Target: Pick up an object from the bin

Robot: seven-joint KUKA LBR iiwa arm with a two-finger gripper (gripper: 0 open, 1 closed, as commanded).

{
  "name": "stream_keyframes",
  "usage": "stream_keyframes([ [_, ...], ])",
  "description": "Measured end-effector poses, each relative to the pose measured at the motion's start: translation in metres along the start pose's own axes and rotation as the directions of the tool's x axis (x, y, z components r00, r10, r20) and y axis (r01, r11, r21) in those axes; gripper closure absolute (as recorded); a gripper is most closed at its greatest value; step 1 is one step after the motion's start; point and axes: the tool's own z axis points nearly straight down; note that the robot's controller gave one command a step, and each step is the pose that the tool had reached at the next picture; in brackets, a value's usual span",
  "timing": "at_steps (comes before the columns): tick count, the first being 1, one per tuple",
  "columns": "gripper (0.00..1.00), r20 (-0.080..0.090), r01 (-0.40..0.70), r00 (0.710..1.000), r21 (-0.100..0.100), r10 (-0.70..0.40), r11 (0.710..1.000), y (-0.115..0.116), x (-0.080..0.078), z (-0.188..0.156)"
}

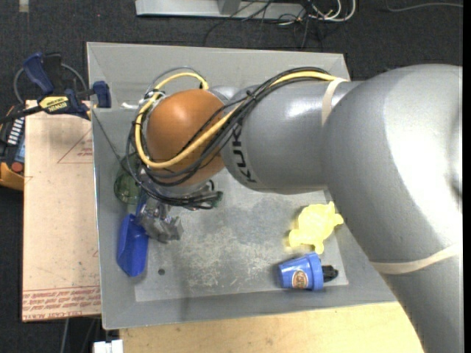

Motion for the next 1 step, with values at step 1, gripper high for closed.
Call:
stream_keyframes([
  [1,1.00,0.004,0.300,0.954,0.002,-0.300,0.954,0.0372,0.0443,0.0015],
])
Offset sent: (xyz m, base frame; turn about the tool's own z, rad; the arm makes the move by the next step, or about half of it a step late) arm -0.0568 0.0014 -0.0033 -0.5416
